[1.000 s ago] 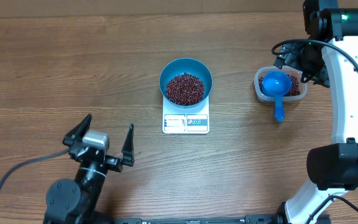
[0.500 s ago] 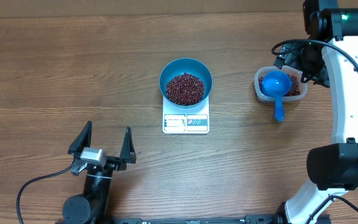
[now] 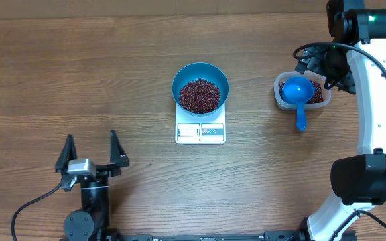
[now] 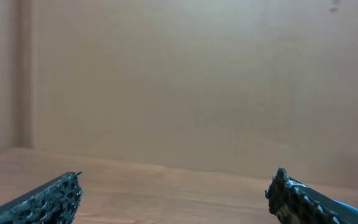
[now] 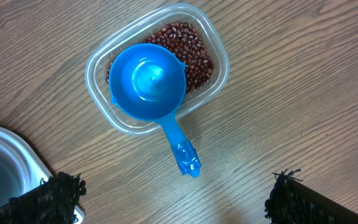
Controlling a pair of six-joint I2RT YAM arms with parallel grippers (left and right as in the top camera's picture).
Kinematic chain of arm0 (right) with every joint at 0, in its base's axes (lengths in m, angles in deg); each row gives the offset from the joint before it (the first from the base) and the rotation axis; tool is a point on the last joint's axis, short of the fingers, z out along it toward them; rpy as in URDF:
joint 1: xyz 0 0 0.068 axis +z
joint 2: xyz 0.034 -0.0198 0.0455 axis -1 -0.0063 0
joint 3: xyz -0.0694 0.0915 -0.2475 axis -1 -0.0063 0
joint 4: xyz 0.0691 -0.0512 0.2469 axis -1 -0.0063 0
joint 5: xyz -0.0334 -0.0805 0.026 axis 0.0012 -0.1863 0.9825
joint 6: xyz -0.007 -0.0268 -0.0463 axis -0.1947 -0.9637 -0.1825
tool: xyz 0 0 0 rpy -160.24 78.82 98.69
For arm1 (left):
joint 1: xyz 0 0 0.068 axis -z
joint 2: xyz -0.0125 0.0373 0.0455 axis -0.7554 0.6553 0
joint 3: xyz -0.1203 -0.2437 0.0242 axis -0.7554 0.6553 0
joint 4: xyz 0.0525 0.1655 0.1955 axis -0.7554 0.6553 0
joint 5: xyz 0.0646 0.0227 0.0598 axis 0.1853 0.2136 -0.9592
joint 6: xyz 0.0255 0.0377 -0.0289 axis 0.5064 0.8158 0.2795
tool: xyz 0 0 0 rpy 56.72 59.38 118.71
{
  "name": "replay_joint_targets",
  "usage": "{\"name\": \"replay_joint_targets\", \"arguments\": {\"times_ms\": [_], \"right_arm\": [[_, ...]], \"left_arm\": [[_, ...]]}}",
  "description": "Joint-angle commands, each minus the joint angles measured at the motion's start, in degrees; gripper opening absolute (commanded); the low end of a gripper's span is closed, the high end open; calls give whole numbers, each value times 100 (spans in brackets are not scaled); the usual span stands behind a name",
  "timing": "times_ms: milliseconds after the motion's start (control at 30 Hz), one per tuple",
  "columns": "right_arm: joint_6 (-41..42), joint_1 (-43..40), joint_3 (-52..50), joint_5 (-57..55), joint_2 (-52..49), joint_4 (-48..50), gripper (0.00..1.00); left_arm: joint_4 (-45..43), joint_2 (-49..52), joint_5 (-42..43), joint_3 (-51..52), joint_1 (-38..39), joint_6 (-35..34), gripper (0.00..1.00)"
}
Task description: Scoop item into bowl and weigh 150g on scale
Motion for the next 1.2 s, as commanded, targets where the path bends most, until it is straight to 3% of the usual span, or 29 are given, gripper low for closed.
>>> {"name": "replay_joint_targets", "arguments": {"times_ms": [0, 267, 433, 1167], "right_arm": [[-24, 11, 129, -79, 184, 33, 100], [-24, 11, 129, -79, 184, 33, 100], [-26, 11, 129, -79, 184, 33, 100], [-26, 11, 129, -79, 184, 33, 100]], "left_arm": [[87, -72, -120, 24, -278, -59, 99], [1163, -72, -116, 24, -505, -72, 99], [1875, -72, 15, 24, -507, -498, 100], [1862, -70, 181, 24, -505, -356, 100]]}}
